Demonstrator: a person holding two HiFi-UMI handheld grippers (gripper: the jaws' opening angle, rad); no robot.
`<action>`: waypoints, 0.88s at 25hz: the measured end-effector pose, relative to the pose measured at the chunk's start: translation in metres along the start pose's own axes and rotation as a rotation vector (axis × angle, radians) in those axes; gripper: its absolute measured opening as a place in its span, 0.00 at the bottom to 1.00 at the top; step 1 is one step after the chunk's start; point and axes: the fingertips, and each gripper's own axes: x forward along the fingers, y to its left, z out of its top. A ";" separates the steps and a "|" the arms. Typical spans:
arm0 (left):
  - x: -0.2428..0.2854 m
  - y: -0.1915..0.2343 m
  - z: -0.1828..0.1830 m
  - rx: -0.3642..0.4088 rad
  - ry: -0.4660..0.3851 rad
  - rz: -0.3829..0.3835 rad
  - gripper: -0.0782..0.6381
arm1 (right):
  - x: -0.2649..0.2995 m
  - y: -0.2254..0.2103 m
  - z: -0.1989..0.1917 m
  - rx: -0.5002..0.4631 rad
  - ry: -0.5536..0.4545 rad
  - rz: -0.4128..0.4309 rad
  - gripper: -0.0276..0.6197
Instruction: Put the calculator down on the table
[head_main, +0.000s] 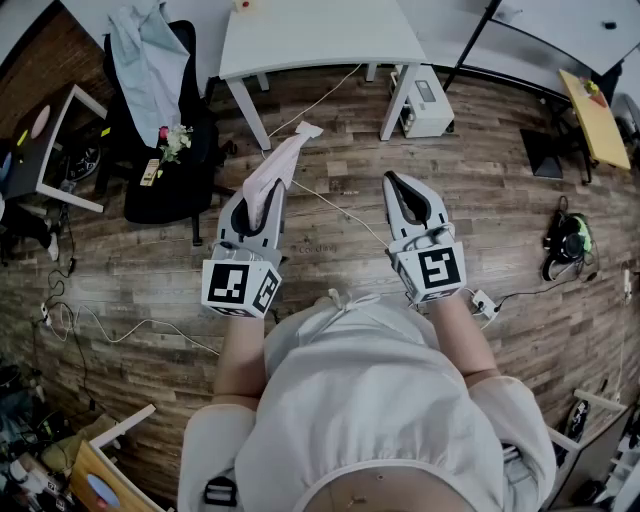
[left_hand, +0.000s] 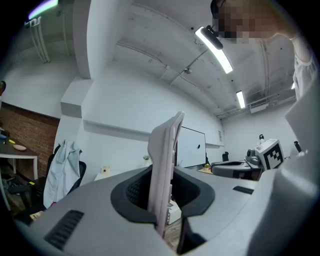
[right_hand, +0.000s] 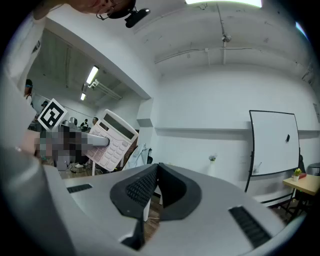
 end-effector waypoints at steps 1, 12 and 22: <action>-0.001 0.001 0.000 0.000 0.000 0.000 0.24 | 0.000 0.001 0.000 -0.002 0.000 0.001 0.05; -0.005 0.023 -0.002 -0.007 0.002 -0.012 0.24 | 0.016 0.015 0.000 0.006 0.012 -0.025 0.05; -0.006 0.061 -0.019 -0.044 0.027 -0.025 0.24 | 0.049 0.031 -0.017 -0.004 0.056 -0.040 0.05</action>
